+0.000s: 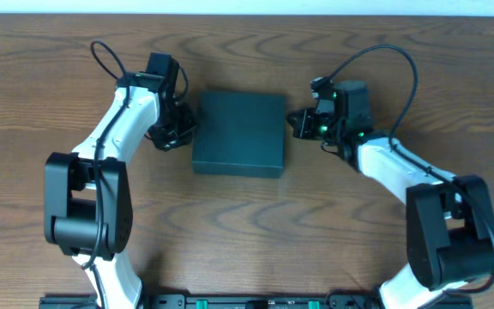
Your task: Pack container
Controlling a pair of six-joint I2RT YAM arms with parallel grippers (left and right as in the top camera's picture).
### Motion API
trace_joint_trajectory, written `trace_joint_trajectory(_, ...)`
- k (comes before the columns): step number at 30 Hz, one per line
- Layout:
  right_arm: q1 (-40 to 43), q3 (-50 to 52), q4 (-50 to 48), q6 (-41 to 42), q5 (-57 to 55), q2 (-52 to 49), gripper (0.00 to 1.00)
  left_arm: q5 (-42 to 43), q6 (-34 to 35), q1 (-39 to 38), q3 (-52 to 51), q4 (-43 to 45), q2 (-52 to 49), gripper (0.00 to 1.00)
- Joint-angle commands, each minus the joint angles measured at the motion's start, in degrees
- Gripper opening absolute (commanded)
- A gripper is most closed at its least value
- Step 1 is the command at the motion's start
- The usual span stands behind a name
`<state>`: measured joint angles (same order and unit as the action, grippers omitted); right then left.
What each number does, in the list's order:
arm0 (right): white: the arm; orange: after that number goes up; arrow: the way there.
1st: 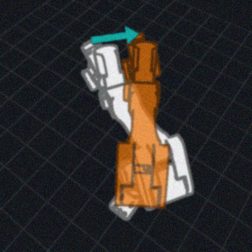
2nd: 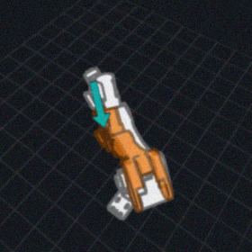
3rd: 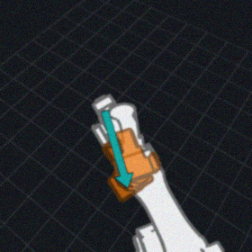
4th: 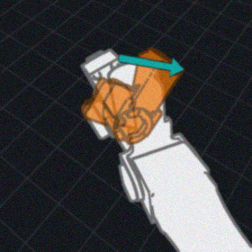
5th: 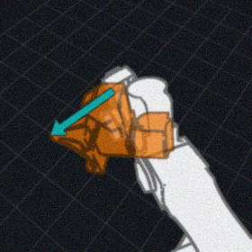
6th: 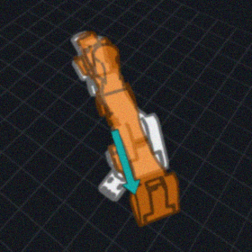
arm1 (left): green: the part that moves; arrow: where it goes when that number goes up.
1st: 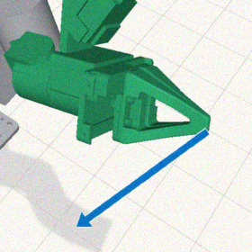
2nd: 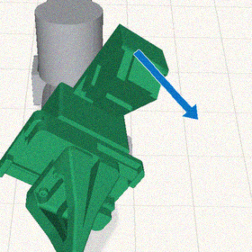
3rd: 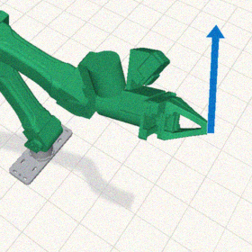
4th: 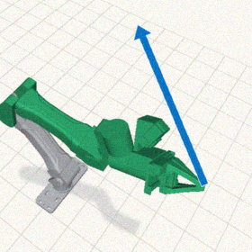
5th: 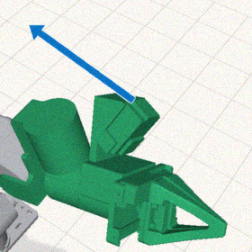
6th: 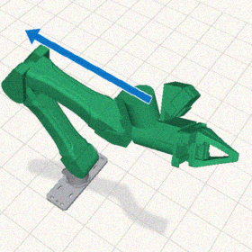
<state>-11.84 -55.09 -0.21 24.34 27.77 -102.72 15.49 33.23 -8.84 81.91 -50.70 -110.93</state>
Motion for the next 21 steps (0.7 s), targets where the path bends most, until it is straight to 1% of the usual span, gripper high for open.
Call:
trace_joint_trajectory(1,2.8,-6.5,10.1,-5.9,0.7,2.4,0.02,-6.4,0.5,1.8,3.7,-0.8,6.4,0.06)
trace_joint_trajectory(3,3.5,-10.8,20.2,-11.1,0.2,4.2,0.02,-7.5,-0.3,2.2,4.0,-0.9,10.3,0.06)
trace_joint_trajectory(7,3.6,-19.7,40.9,-21.3,-7.4,10.6,0.01,-10.2,-1.8,1.7,4.0,-3.0,20.2,0.06)
trace_joint_trajectory(10,3.6,-22.6,47.9,-25.4,-7.9,17.2,0.01,-10.4,-2.2,1.3,4.0,-6.4,28.3,0.06)
trace_joint_trajectory(13,3.6,-23.0,51.1,-25.7,-7.9,26.1,0.02,-10.4,-1.9,0.8,4.0,-10.7,38.5,0.06)
trace_joint_trajectory(14,3.5,-23.0,51.7,-25.7,-7.9,28.4,0.09,-10.4,-1.7,0.8,4.0,-11.6,41.3,0.06)
trace_joint_trajectory(15,3.6,-23.0,52.0,-25.7,-7.9,30.6,0.21,-10.4,-1.7,0.8,4.0,-12.3,44.2,0.06)
trace_joint_trajectory(16,3.6,-23.0,52.4,-25.7,-7.8,33.6,0.44,-10.7,-1.7,0.8,4.0,-13.0,47.4,0.22)
trace_joint_trajectory(17,3.6,-23.0,52.7,-25.7,-7.8,35.9,0.55,-11.1,-1.7,0.8,4.0,-13.4,50.4,0.4)
trace_joint_trajectory(18,3.6,-23.0,52.8,-25.7,-7.9,39.0,0.78,-11.4,-1.7,0.8,4.0,-13.4,54.2,0.72)
trace_joint_trajectory(19,3.6,-23.0,52.8,-25.7,-7.9,41.4,0.99,-12.0,-1.7,0.8,4.0,-13.4,57.0,0.95)
trace_joint_trajectory(21,3.6,-23.0,52.9,-25.7,-7.9,44.7,0.99,-13.5,-1.7,0.8,4.0,-13.2,62.1,0.95)
